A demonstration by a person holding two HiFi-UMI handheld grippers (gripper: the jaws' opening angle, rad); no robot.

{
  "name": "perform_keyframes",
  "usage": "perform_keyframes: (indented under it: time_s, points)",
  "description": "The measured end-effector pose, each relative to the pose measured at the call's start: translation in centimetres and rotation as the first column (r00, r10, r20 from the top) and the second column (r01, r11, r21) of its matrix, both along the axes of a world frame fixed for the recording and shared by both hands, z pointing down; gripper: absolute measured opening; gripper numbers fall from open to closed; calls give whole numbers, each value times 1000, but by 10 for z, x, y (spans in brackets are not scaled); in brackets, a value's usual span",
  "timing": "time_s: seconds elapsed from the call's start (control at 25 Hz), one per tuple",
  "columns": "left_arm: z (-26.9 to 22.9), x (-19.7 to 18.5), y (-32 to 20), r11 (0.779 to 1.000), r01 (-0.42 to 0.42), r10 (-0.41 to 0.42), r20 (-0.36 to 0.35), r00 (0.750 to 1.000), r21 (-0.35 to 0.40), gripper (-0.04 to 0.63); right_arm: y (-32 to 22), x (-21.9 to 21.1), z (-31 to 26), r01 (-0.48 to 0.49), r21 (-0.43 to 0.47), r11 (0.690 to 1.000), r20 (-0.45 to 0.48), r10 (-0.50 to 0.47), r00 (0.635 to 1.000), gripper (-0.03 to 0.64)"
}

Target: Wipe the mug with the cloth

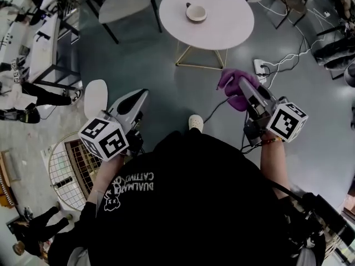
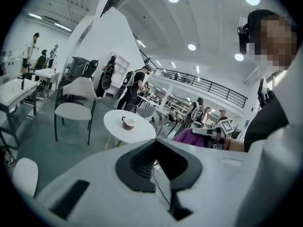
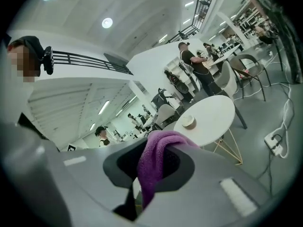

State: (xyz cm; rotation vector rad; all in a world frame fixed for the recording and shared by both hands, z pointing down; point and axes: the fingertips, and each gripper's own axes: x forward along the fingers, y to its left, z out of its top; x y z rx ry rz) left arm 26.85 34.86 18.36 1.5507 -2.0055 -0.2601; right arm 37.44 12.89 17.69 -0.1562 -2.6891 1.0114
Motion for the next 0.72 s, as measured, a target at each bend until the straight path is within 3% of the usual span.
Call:
perform_keyframes:
  time_s: [0.16, 0.36, 0.52, 0.72]
  points:
    - [-6, -12, -30, 1000, -28, 28, 79, 996, -9, 3, -13, -27, 9, 43, 9, 999, 1, -43, 999, 41]
    - [-6, -56, -70, 1000, 13, -12, 55, 998, -18, 3, -56, -82, 4, 85, -5, 996, 5, -85, 996, 41]
    - [-17, -73, -64, 997, 72, -70, 106, 992, -10, 3, -68, -95, 5, 101, -8, 995, 19, -101, 995, 41]
    - [-3, -99, -48, 990, 134, -130, 97, 987, -38, 3, -68, -124, 20, 129, -11, 992, 26, -129, 991, 41]
